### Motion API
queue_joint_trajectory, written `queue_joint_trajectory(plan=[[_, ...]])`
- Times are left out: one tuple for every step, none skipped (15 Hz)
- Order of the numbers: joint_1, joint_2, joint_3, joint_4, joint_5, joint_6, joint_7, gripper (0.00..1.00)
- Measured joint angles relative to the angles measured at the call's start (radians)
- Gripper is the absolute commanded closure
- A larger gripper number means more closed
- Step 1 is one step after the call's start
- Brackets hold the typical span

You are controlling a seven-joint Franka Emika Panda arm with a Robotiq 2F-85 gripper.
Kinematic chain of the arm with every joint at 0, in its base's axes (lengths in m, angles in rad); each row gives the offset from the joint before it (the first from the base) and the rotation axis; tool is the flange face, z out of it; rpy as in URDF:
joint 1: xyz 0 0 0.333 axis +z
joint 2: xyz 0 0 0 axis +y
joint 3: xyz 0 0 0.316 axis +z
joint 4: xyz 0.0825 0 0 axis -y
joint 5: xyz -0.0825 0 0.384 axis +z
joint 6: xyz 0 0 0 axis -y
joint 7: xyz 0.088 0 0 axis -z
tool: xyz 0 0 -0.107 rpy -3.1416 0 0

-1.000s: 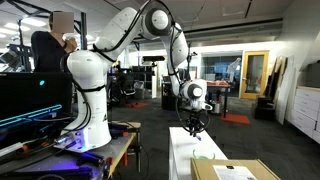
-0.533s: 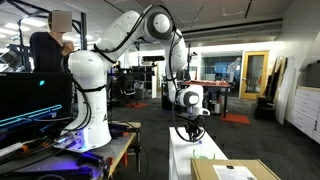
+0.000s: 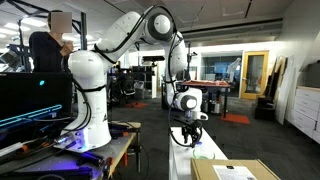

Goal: Put the marker in the mug on the table

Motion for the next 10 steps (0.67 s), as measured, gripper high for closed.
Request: queue_joint_trajectory(plan=[[0.000, 0.000, 0.000, -0.002, 0.006, -0.002, 0.000, 0.02], [-0.001, 0.000, 0.001, -0.004, 0.012, -0.003, 0.000, 0.00], [-0.003, 0.000, 0.002, -0.005, 0.021, -0.008, 0.000, 0.13], [-0.004, 0.000, 0.004, -0.005, 0.030, -0.016, 0.000, 0.07], [-0.006, 0.000, 0.004, -0.005, 0.036, -0.021, 0.000, 0.00], [-0.007, 0.000, 0.004, -0.005, 0.039, -0.022, 0.000, 0.00], [-0.008, 0.000, 0.004, -0.005, 0.041, -0.023, 0.000, 0.00], [-0.008, 0.000, 0.004, -0.005, 0.042, -0.023, 0.000, 0.00], [-0.008, 0.000, 0.004, -0.005, 0.042, -0.023, 0.000, 0.00], [-0.008, 0.000, 0.004, -0.005, 0.042, -0.023, 0.000, 0.00]])
